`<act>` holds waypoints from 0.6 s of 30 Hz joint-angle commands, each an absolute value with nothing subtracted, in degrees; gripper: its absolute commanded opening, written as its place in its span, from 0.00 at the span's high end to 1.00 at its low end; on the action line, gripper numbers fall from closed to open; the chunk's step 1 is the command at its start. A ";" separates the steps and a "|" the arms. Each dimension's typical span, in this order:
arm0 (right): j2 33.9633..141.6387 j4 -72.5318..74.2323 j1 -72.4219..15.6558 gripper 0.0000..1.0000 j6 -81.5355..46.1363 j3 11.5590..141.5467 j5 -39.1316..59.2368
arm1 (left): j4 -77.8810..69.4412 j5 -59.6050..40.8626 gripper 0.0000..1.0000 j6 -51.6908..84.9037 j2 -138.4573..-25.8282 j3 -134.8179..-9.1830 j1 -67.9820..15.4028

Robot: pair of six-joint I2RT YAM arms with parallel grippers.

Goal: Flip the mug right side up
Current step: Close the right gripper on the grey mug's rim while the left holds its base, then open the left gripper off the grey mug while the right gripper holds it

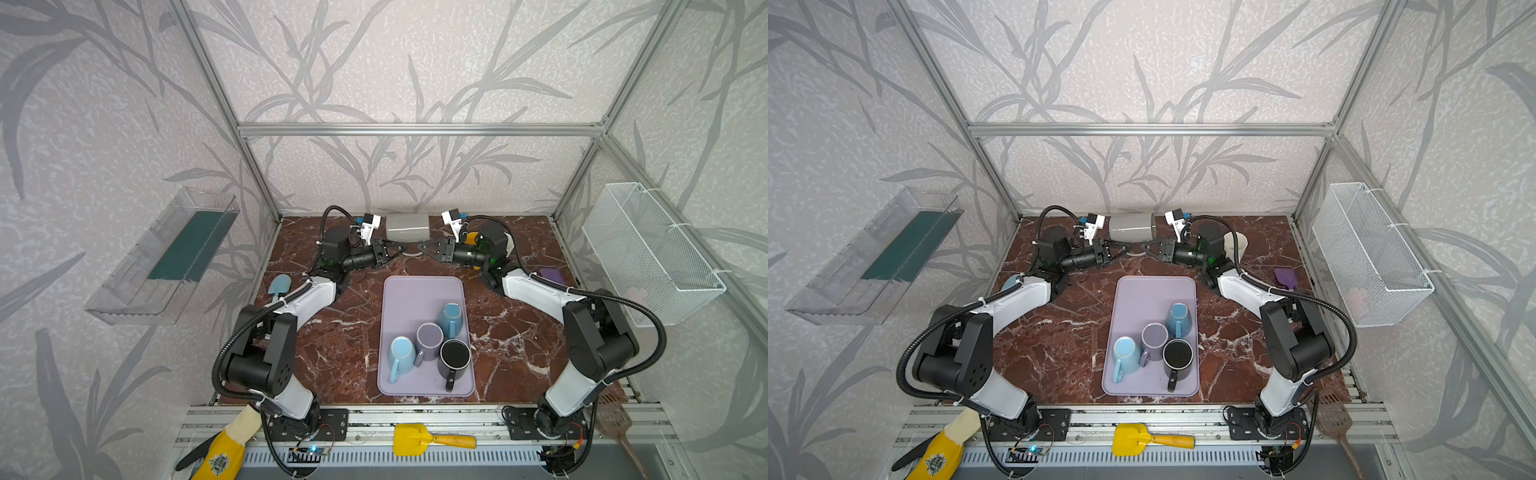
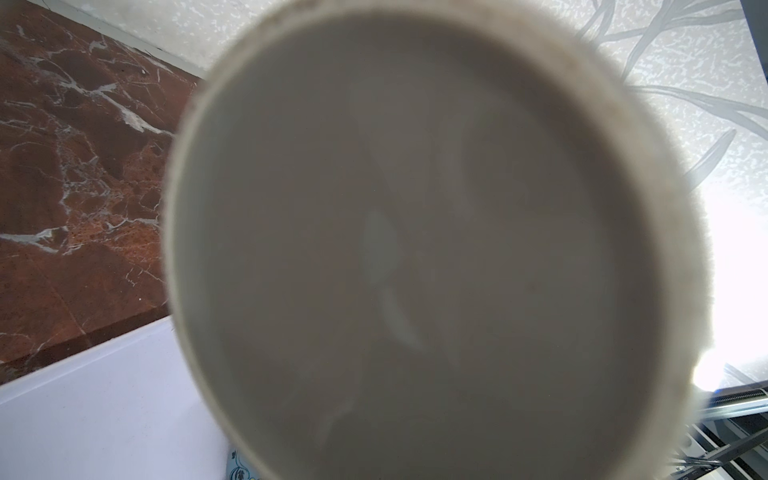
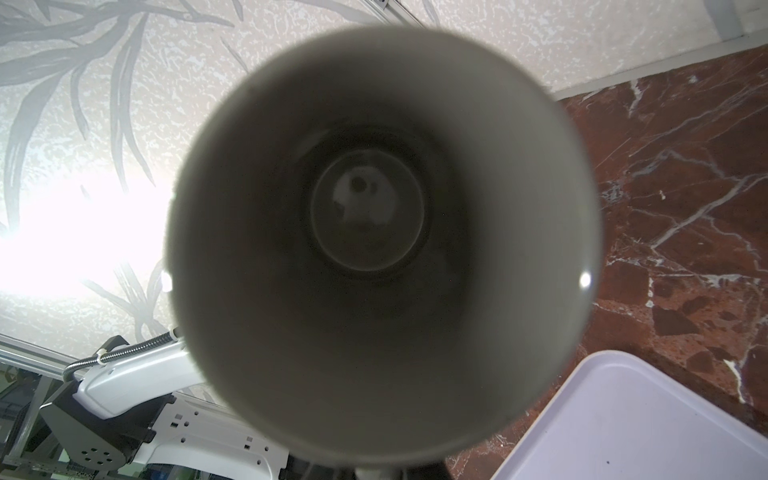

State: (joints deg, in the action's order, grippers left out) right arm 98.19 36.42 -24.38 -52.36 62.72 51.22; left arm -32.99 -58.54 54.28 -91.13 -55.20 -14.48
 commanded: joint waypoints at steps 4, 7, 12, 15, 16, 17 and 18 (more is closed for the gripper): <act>94.67 34.84 -25.30 0.78 -49.60 64.29 49.78 | -30.26 -58.97 1.00 48.54 -87.81 -58.69 -16.25; 94.56 34.36 -25.40 0.75 -49.34 64.29 49.48 | -27.53 -58.39 1.00 46.64 -87.54 -59.39 -16.92; 94.83 34.71 -25.40 0.72 -49.67 64.34 49.40 | -26.41 -58.18 1.00 45.88 -87.54 -59.77 -17.58; 94.92 35.13 -25.39 0.76 -49.95 64.26 49.30 | -26.37 -58.13 1.00 45.79 -87.69 -59.85 -17.99; 94.84 35.16 -25.40 0.78 -49.95 64.29 49.20 | -26.24 -58.18 1.00 45.71 -87.79 -59.92 -18.04; 94.72 35.16 -25.40 0.82 -49.90 64.23 48.99 | -26.07 -58.16 1.00 45.61 -87.80 -59.94 -18.10; 94.68 35.07 -25.40 0.89 -49.86 64.23 48.87 | -25.90 -58.17 1.00 45.42 -87.85 -59.94 -18.11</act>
